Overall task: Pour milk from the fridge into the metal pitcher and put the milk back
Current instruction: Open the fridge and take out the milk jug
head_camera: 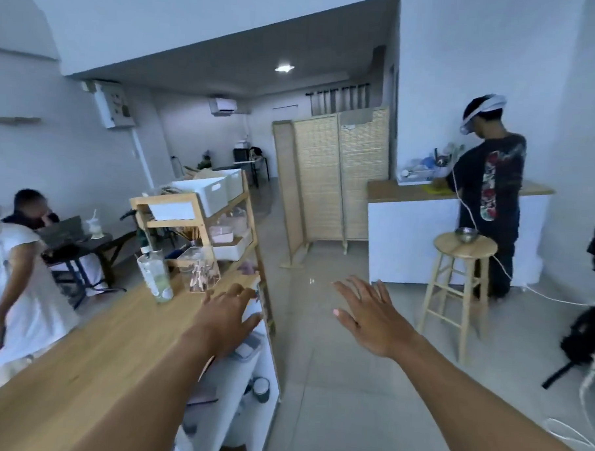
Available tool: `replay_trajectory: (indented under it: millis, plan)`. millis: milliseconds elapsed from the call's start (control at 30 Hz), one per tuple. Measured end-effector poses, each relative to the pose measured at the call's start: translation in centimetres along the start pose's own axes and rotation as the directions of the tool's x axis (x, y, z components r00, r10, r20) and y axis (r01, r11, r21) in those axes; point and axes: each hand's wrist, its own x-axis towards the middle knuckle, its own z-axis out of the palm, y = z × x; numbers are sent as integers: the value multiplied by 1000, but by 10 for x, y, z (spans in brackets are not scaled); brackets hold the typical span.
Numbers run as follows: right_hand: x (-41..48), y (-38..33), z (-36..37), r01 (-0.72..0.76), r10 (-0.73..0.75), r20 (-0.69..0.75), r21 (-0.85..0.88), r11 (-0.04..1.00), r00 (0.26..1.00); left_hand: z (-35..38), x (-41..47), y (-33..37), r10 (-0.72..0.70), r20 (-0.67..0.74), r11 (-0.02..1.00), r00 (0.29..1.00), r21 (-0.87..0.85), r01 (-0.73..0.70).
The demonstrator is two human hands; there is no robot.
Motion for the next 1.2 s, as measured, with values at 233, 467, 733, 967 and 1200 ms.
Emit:
replay_trajectory:
  millis: [233, 467, 733, 967, 1200]
  plan:
    - [-62, 154, -71, -291, 281, -115, -81, 953, 953, -5, 100, 180, 195, -91, 980, 977, -24, -198]
    - [-144, 254, -125, -525, 509, -183, -54, 849, 841, 9, 163, 321, 458, -150, 871, 876, -121, -476]
    - [-231, 313, -164, -783, 752, -230, -94, 615, 618, 24, 197, 468, 730, -150, 619, 667, -272, -737]
    - [-266, 342, -183, -937, 904, -256, -158, 310, 342, 26, 228, 574, 881, -177, 377, 438, -297, -877]
    - [-272, 351, -213, -994, 910, -403, -68, 82, 103, 0, 258, 671, 948, -263, 97, 180, -300, -949]
